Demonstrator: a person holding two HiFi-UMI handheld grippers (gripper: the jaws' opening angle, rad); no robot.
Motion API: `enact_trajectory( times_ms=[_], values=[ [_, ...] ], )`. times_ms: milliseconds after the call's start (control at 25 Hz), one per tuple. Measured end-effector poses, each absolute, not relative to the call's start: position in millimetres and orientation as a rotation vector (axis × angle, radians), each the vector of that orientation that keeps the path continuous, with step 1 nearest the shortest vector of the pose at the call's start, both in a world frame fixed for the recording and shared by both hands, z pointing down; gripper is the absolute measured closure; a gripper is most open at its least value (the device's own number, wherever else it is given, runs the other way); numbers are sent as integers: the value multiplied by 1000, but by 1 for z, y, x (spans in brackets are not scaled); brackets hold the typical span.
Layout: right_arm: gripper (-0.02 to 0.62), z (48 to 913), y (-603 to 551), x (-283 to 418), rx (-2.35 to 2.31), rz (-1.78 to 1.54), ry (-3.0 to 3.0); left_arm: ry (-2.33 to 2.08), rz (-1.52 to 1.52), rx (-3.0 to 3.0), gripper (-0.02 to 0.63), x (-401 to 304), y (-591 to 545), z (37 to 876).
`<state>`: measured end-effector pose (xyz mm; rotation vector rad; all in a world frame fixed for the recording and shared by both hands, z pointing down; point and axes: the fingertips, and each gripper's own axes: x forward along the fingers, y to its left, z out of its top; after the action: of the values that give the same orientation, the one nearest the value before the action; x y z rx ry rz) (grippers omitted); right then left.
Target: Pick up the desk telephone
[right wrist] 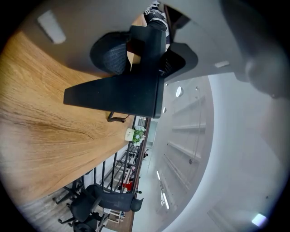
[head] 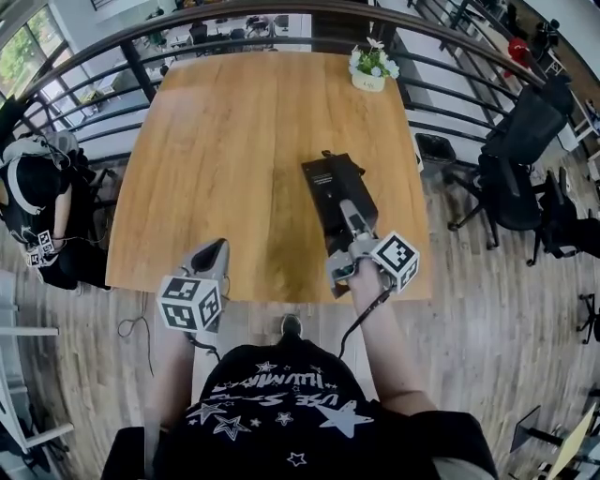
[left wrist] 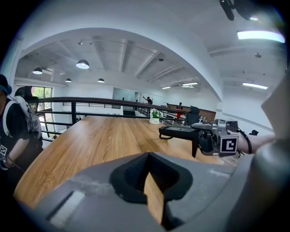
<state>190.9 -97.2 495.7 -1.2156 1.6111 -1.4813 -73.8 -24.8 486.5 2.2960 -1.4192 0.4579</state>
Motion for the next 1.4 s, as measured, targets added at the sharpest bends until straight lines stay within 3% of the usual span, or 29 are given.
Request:
enact_trajectory(
  times_ms=[1400],
  values=[
    [407, 452, 136, 123, -1216, -1397, 1584, -1332, 384, 2390, 604, -141, 158, 460]
  ],
)
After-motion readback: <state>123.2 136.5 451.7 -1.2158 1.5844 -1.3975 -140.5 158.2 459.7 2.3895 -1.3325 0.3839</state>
